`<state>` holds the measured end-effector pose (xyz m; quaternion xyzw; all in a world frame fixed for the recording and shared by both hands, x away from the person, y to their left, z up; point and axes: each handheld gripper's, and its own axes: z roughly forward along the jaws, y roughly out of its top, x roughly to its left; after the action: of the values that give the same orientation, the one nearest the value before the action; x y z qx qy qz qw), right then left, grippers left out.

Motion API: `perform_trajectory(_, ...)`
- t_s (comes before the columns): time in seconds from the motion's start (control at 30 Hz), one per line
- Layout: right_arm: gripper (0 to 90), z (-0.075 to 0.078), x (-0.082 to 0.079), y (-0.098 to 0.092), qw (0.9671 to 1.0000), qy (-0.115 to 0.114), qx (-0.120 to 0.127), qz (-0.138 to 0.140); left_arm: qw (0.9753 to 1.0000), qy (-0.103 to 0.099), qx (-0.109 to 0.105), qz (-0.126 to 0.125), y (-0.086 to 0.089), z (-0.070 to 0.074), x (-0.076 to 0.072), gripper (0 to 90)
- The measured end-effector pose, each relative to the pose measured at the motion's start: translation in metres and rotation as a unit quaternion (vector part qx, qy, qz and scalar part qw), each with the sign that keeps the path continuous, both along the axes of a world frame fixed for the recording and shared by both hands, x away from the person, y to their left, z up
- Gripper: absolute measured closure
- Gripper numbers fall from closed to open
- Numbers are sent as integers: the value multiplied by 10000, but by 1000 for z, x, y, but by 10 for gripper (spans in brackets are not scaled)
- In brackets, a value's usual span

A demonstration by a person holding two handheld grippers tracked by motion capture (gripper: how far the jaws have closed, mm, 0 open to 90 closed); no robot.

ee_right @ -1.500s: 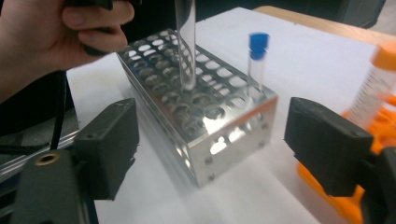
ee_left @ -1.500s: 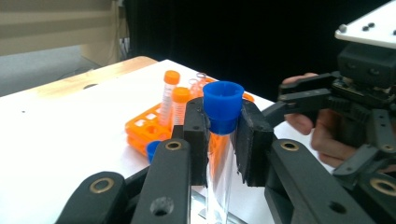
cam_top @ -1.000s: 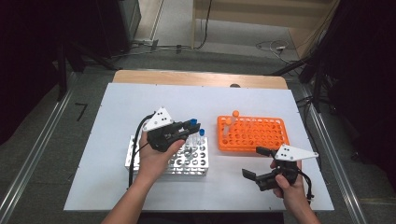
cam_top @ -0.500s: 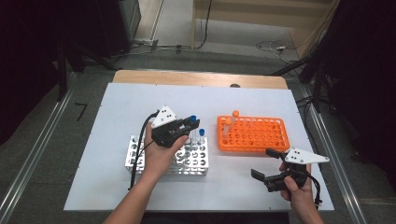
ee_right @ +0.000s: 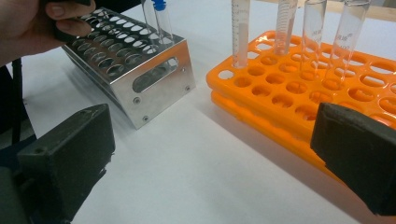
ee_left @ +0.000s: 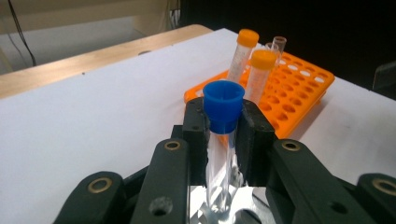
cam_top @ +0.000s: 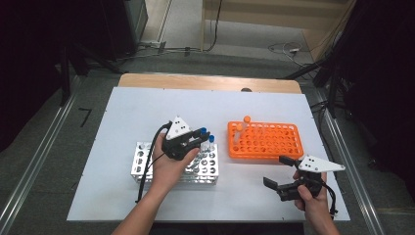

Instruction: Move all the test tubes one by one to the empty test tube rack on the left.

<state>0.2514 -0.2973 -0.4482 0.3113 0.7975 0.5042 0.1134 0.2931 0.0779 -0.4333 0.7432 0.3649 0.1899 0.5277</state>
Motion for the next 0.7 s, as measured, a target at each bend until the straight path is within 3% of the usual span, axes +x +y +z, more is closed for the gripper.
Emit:
perform_trajectory(0.3,0,0,0,4,10000,-15,-48,54,9994,50,343,-76,-7,-2,-5,737)
perform_trajectory(0.4,0,0,1,4,10000,-18,-47,58,9989,184,395,-178,-9,-3,-5,713)
perform_trajectory(0.53,0,0,2,3,10000,-13,-51,24,9988,418,175,-205,-6,-1,-4,637)
perform_trajectory(0.7,0,0,5,3,10000,-20,-32,-16,9990,369,-116,-236,2,3,-8,506)
